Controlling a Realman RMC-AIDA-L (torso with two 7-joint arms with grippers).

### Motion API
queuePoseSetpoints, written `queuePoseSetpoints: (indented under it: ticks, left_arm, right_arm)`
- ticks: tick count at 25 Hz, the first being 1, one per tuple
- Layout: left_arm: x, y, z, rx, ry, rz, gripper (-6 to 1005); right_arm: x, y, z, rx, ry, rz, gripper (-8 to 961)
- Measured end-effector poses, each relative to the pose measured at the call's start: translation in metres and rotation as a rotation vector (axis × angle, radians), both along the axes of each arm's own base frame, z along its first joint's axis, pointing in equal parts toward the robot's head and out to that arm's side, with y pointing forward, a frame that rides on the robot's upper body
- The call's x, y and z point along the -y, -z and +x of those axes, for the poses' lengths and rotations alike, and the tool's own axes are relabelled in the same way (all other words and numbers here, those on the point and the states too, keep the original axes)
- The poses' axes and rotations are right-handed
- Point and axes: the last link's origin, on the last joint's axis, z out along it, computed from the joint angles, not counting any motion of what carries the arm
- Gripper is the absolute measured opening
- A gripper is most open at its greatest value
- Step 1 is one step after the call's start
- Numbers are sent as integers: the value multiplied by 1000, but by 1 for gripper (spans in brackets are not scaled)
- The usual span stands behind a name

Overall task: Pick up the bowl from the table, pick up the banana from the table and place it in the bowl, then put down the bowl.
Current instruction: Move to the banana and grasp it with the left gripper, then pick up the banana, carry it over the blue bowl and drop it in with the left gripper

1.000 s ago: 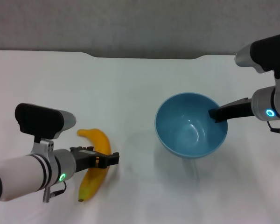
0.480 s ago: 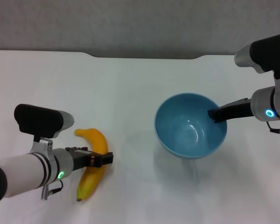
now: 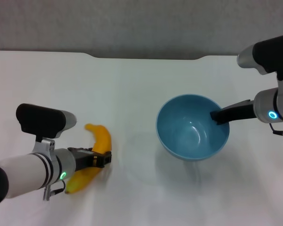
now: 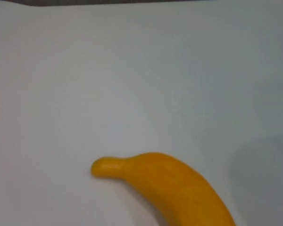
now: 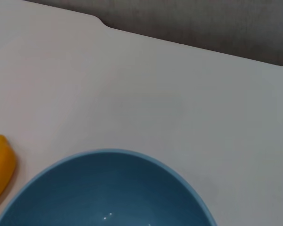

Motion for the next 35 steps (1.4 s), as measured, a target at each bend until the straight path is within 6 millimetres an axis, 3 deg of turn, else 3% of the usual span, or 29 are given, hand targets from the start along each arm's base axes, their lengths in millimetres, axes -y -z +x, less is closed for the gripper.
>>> queuePoseSetpoints:
  ticks: [8, 13, 15, 20, 28, 35]
  left_arm:
    - [-1, -6, 1, 10, 6, 18, 522]
    - [-11, -30, 6, 54, 5, 95, 503]
    - [-13, -46, 17, 83, 37, 135, 504]
    - [-13, -63, 51, 146, 127, 169, 506]
    - [-9, -60, 103, 309, 231, 123, 510]
    - [-3, -58, 134, 424, 330, 94, 513]
  right_arm:
    - [2, -1, 6, 5, 11, 1, 33]
    - [4, 1, 9, 5, 22, -4, 33]
    - [5, 2, 9, 6, 21, -9, 33]
    - [7, 7, 6, -22, 31, -23, 34]
    - [10, 25, -7, -97, 37, -66, 34]
    - [5, 32, -10, -122, 60, -67, 33]
